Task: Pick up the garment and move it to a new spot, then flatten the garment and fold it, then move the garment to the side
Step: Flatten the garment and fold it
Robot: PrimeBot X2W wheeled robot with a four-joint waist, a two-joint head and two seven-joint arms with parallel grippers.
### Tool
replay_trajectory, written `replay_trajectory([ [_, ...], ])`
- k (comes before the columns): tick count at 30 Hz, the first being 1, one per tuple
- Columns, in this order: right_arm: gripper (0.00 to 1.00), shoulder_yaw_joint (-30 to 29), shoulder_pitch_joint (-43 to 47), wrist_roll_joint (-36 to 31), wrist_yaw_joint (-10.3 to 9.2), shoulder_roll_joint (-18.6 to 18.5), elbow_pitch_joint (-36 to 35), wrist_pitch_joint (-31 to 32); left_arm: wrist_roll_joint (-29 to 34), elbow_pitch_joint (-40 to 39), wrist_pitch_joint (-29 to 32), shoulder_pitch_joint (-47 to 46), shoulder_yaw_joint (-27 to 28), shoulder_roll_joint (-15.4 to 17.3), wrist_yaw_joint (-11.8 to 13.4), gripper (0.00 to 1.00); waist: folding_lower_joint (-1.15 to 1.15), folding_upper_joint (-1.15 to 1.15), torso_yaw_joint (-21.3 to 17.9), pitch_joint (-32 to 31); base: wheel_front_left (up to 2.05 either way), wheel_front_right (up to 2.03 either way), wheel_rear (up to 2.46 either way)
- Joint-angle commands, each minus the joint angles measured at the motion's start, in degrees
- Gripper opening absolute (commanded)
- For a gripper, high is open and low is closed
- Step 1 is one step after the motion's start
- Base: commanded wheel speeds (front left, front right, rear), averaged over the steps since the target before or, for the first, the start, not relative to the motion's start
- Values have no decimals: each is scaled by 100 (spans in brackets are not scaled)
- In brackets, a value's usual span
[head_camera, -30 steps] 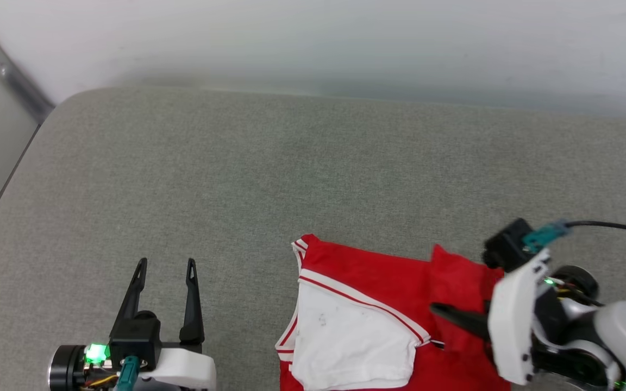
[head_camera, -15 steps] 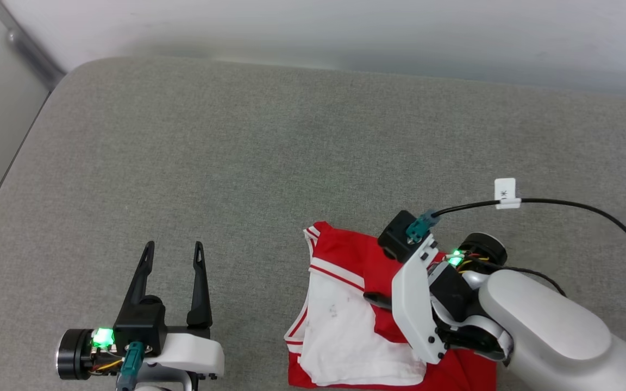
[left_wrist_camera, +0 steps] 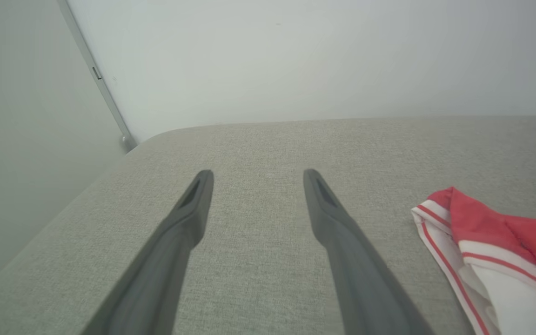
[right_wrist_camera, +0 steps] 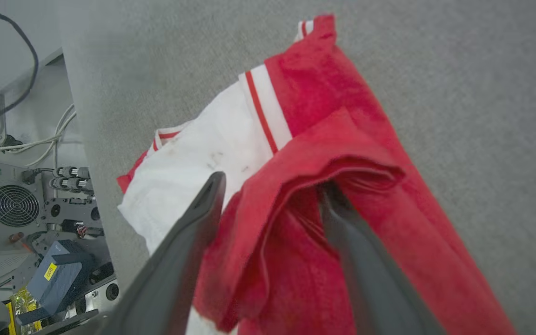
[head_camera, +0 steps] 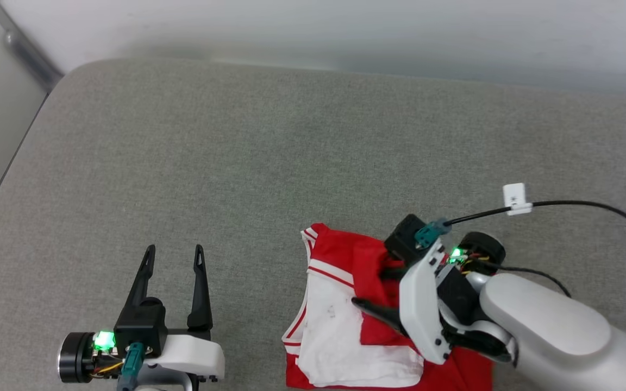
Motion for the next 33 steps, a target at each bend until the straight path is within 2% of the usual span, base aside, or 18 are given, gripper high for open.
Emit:
replay_trajectory([
  [1,100,-21,-159,1,-2,-144,-162,-211,39,6,-27,45,17,-10,-23,100,-1,0,-73,-105,0,0,0],
  [5,100,-279,-203,-105,-2,-564,-543,-927,55,-20,-27,161,51,22,-33,100,-1,0,-216,-283,0,0,0],
  [8,100,-774,-184,-355,-2,-786,-578,-1592,77,-38,-27,236,67,44,-33,100,-1,0,-342,-410,0,0,0],
  [13,100,-2044,208,-1154,-2,-728,-246,-2754,96,-52,-27,360,78,67,-13,100,-1,0,-537,-589,0,0,0],
  [18,100,-3587,919,-2162,-3,-320,85,-3617,94,-57,-27,462,93,105,-23,100,-1,0,-658,-711,0,0,0],
  [24,100,-5213,2080,-3210,-2,423,-217,-3819,79,-92,-27,572,124,145,-33,100,-1,0,-743,-801,0,0,0],
  [29,100,-6025,2997,-3698,-2,1102,-802,-3828,103,-136,-27,696,94,152,-31,100,-1,0,-782,-851,0,0,0],
  [33,100,-6337,3654,-3949,-2,1495,-1179,-3828,93,-154,-27,764,62,138,-26,100,-1,0,-778,-888,0,0,0],
])
